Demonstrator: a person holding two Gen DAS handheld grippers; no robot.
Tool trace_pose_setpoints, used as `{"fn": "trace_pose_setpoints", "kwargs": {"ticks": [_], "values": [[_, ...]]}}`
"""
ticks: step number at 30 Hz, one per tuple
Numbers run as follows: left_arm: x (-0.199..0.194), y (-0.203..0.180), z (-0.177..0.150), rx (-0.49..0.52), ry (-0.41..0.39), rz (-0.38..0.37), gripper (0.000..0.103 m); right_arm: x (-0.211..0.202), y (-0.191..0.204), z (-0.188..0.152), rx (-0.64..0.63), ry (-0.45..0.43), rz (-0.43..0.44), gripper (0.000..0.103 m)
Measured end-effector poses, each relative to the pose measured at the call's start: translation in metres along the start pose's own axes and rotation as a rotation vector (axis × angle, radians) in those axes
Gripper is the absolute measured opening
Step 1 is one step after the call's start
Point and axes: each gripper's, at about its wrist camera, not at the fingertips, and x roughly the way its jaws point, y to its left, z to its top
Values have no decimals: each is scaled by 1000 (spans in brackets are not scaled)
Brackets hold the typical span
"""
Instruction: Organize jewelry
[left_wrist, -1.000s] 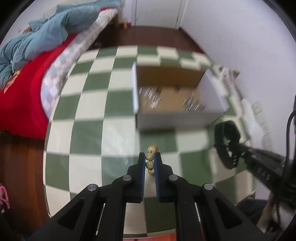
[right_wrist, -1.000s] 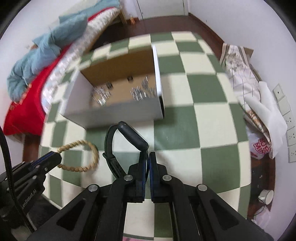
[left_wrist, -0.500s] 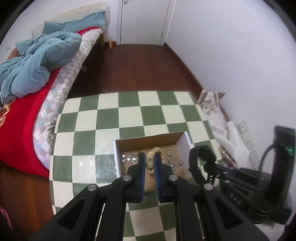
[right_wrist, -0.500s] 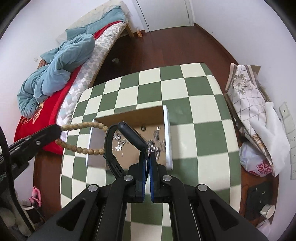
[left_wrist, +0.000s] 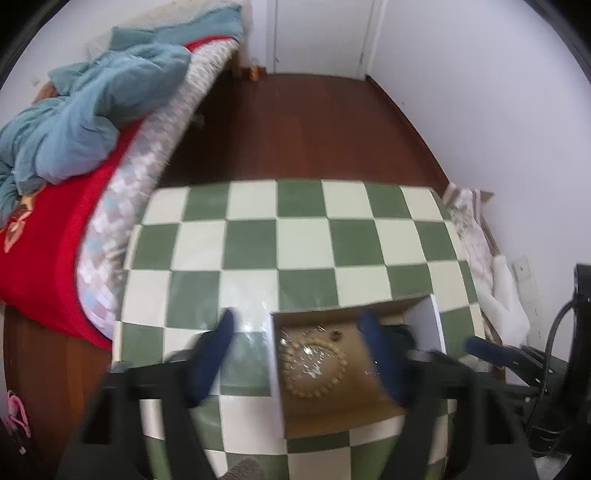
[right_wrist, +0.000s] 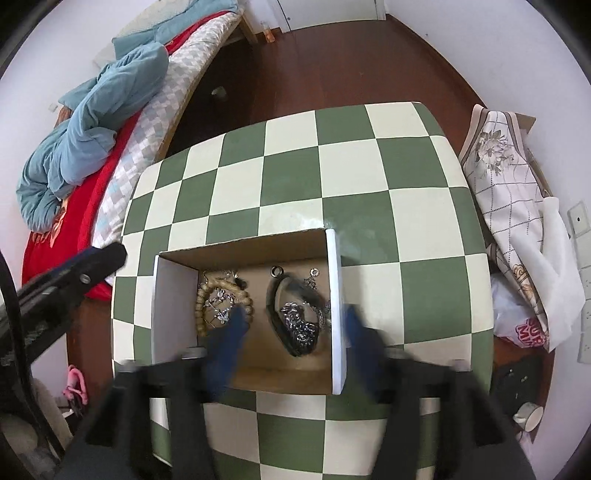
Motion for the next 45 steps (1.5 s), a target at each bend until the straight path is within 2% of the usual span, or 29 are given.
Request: {"fn": "trace_pose_setpoints", "kwargs": {"ticks": [1,2,3,5,8,11,14,22,27,34,41,45], "values": [[-3,1,0,3,-11,23,92,-2,1,-1,-9,-3,-18,75],[-5,3,-2,7,-20,45,96,-4,2,-2,-22,0,-41,80],[-6,5,-5,11,-24,70,103,-6,3,-4,-32,6,-59,91],[-4,8,-12,13,-13,115,103,-6,8,-9,-60,35,-95,101],[-3,14,-27,4,-3,157,103,-2,13,-19,-102,83,-160,102],[-2,16,-46,0,6,175,103,-3,16,-31,-107,98,-169,102],[-3,16,-60,-11,30,157,103,-8,18,-40,-116,76,-195,103],[-41,13,-81,-23,-14,153,103,-35,19,-67,-110,35,-200,103],[-86,12,-91,-31,-79,135,103,-69,19,-86,-99,-22,-203,103],[-153,10,-112,-42,-167,136,103,-139,28,-119,-98,-133,-203,103],[-202,4,-132,-15,-208,118,103,-204,39,-151,-103,-231,-217,103],[-218,6,-137,-37,-194,111,103,-235,45,-165,-112,-270,-233,103]]}}
